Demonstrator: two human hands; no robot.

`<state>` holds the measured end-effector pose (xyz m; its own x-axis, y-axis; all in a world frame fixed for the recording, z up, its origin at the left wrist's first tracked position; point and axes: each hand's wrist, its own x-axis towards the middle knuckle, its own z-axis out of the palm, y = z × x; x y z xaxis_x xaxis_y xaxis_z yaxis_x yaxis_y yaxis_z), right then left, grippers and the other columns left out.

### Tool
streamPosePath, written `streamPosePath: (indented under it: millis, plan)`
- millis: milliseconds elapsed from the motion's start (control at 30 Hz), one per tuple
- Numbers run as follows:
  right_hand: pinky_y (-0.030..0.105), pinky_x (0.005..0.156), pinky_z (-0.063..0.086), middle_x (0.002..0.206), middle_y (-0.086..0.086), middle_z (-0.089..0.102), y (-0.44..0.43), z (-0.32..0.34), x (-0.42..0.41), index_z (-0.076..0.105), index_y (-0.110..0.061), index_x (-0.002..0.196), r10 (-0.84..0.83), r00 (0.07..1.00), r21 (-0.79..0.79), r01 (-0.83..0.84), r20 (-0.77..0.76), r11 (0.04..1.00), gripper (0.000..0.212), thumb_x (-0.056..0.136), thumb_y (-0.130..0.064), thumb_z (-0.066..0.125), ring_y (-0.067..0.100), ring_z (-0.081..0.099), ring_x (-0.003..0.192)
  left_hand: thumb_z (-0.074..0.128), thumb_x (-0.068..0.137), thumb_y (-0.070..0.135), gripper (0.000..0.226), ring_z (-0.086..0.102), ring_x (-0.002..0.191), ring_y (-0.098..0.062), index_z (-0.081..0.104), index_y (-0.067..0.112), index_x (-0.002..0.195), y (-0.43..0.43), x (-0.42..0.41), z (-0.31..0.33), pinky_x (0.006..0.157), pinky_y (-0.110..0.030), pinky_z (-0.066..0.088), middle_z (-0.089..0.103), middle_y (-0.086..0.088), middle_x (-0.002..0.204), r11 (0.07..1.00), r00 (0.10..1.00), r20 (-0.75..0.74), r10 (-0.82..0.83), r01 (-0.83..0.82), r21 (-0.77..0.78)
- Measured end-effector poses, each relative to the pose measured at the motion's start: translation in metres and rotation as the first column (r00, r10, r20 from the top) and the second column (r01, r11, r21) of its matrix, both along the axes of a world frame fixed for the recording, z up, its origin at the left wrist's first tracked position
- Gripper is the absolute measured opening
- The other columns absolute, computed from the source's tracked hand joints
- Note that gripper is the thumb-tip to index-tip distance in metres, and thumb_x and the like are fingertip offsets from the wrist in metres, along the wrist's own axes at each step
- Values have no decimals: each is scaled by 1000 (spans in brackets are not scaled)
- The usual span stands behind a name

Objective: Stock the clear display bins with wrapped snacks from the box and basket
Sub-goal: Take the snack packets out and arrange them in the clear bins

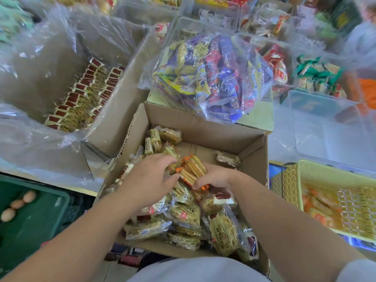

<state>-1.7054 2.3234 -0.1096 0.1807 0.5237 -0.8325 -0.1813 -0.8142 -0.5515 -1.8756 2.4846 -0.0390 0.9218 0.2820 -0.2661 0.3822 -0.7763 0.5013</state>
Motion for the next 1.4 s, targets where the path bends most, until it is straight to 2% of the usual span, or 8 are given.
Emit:
streamPosePath:
  millis: [300, 400, 600, 867, 967, 1100, 1300, 1400]
  plan:
    - [59, 94, 55, 124, 14, 69, -42, -4, -18, 57, -22, 129, -496, 816, 206, 562, -298, 801, 76, 58, -14, 83, 34, 65, 117, 66, 92, 45, 55, 57, 93, -18, 49, 19, 137, 11, 75, -18, 65, -29, 45, 60, 0, 127, 953, 830, -504, -240, 302, 42]
    - [67, 92, 52, 120, 15, 72, -52, 0, -22, 55, -19, 131, -588, 727, 216, 676, -355, 704, 68, 67, -15, 79, 37, 66, 115, 81, 60, 76, 102, 69, 98, -22, 50, 18, 138, 7, 92, -20, 80, -40, 61, 63, -1, 123, 943, 743, -605, -286, 331, -38]
    - [67, 98, 49, 126, 17, 68, -60, 1, -32, 51, -22, 136, -672, 620, 219, 779, -404, 587, 70, 72, -15, 77, 39, 63, 118, 70, 41, 93, 119, 50, 122, -31, 57, 20, 135, -35, 110, -35, 104, -46, 43, 55, -7, 128, 784, 724, -545, -423, 594, 181]
    - [60, 107, 46, 128, 15, 67, -64, 7, -37, 48, -19, 141, -737, 519, 260, 855, -433, 449, 82, 66, -19, 81, 34, 66, 116, 88, 73, 35, 79, 65, 114, -24, 51, 25, 142, -36, 112, -58, 84, -28, 50, 67, 1, 127, 946, 918, -248, -310, 272, -174]
    - [58, 98, 53, 126, 16, 66, -65, 16, -33, 51, -19, 138, -817, 408, 233, 912, -407, 339, 69, 74, -19, 78, 33, 67, 110, 77, 87, 24, 47, 67, 108, -27, 62, 22, 131, -29, 117, -61, 69, -25, 40, 69, -2, 115, 946, 912, -253, -323, 304, -111]
    - [49, 92, 58, 118, 16, 68, -68, 36, -24, 56, -13, 132, -907, 145, 173, 981, -396, 82, 57, 81, -22, 79, 30, 68, 103, 65, 94, 22, 43, 63, 114, -28, 61, 24, 137, -28, 129, -62, 85, -30, 48, 66, -6, 132, 908, 835, -404, -374, 418, 25]
    - [33, 74, 61, 112, 0, 72, -83, 75, -22, 54, -31, 126, -831, 556, 436, 749, -5, 499, 68, 63, -32, 82, 17, 74, 95, 53, 94, 32, 44, 64, 119, -32, 65, 13, 132, -28, 146, -74, 93, -36, 54, 66, -12, 135, 814, 691, -635, -345, 557, 164]
    - [24, 63, 57, 96, -14, 73, -101, 79, -25, 51, -42, 129, -773, 545, 460, 623, 325, 633, 67, 68, -31, 78, 6, 72, 79, 46, 94, 60, 58, 61, 124, -32, 64, 23, 135, -31, 144, -80, 100, -39, 51, 64, -8, 140, 748, 650, -635, -418, 643, 165]
